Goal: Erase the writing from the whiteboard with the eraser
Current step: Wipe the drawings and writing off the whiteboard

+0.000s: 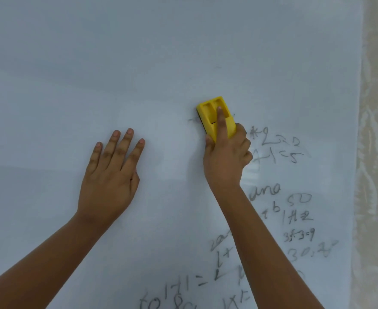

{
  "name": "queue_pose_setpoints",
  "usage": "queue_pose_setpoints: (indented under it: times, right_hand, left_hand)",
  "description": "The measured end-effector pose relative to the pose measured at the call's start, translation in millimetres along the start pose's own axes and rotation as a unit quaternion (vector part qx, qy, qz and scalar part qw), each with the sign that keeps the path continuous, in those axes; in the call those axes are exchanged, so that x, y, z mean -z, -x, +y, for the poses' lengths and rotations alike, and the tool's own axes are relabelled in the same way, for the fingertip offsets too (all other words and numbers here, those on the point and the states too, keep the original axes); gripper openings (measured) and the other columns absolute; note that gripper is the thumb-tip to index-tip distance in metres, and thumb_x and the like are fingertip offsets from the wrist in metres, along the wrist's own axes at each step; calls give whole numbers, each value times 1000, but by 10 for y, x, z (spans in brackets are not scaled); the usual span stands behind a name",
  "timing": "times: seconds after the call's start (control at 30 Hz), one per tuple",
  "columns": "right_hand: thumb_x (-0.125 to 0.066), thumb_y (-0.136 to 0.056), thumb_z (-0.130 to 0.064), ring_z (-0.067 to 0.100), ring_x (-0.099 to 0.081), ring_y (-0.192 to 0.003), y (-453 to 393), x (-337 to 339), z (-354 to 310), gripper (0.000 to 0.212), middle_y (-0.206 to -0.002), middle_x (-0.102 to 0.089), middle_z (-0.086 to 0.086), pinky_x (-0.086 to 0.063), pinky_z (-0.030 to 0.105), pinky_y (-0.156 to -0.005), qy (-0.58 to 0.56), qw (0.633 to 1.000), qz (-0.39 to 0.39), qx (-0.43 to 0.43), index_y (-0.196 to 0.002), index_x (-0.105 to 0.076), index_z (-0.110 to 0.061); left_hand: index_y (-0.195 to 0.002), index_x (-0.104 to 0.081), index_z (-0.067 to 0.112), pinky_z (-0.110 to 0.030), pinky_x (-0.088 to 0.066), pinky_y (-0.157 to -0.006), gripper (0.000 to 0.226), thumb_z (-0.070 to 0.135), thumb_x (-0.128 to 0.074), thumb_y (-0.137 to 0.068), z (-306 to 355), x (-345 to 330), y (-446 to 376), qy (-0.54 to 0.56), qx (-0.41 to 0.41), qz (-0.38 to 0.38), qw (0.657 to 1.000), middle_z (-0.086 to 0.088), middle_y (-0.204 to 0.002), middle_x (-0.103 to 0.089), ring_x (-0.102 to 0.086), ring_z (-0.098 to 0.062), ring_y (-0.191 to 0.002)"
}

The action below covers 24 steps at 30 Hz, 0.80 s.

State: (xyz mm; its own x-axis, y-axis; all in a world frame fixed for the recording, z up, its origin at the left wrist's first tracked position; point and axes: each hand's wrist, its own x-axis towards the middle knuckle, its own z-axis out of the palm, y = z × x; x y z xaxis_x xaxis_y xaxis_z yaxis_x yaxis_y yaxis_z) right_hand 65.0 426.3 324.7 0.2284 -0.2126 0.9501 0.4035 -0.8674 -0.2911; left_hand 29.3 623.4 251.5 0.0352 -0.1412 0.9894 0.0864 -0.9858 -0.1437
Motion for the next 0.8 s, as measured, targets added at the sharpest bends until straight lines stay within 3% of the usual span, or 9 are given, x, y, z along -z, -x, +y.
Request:
queue_pose_setpoints:
  times: [0.1, 0.17, 0.37, 0.57, 0.63, 0.73, 0.8]
  right_hand:
    - [-52, -90, -29, 34, -45, -102, 237, -14, 0, 60, -132, -42, 17, -36, 48, -82, -5, 992, -9, 123, -142, -23, -36]
    - [-55, -89, -28, 37, -48, -100, 331, 17, 178, 59, -130, -45, 19, -38, 49, -80, 10, 987, -10, 162, -141, -28, -33]
    - [-47, -93, -32, 38, -38, -115, -116, 50, 283, 62, -143, -28, 18, -35, 53, -89, 0, 998, 5, -65, -144, -12, -37]
    - [-57, -88, -27, 38, -49, -99, 516, 45, 190, 58, -129, -46, 20, -40, 50, -78, -1, 983, -24, 180, -140, -32, -31]
    - [-57, -88, -27, 40, -50, -99, 662, 86, 410, 56, -129, -47, 21, -41, 51, -77, 6, 988, -31, 149, -139, -34, -29]
    - [-52, -91, -30, 40, -45, -107, 717, 43, 461, 57, -134, -40, 22, -38, 55, -85, -12, 1000, -16, 24, -142, -26, -32]
    - [-54, -90, -30, 39, -46, -105, 899, -21, 314, 59, -132, -42, 22, -39, 54, -85, -21, 1000, -6, 14, -141, -27, -32]
  left_hand:
    - [-145, -39, 9, -50, -21, -114, 53, 16, -31, -93, 5, 0, 0, -3, 1, -1, 1000, -16, -151, -36, -31, -33, -141]
    - [-145, -39, 9, -51, -21, -114, 53, 15, -32, -93, 20, -2, 3, -3, 4, 0, 1000, -16, -152, -36, -30, -33, -141]
    - [-146, -38, 9, -49, -18, -116, 53, 14, -34, -93, 10, -35, 43, 1, 7, 9, 1000, -16, -153, -35, -28, -32, -142]
    - [-145, -40, 9, -50, -21, -114, 52, 14, -34, -93, 12, -25, 41, 6, 3, 22, 1000, -16, -151, -37, -31, -33, -141]
    - [-145, -40, 9, -50, -21, -114, 52, 13, -35, -93, 13, -33, 57, 8, 0, 23, 1000, -16, -152, -37, -31, -33, -141]
    - [-145, -39, 10, -49, -20, -115, 51, 12, -36, -94, 14, -47, 82, 9, 5, 25, 1000, -15, -152, -36, -30, -33, -142]
    - [-146, -38, 10, -49, -19, -116, 51, 12, -36, -95, 5, -46, 79, 15, 5, 23, 1000, -15, -153, -35, -29, -33, -142]
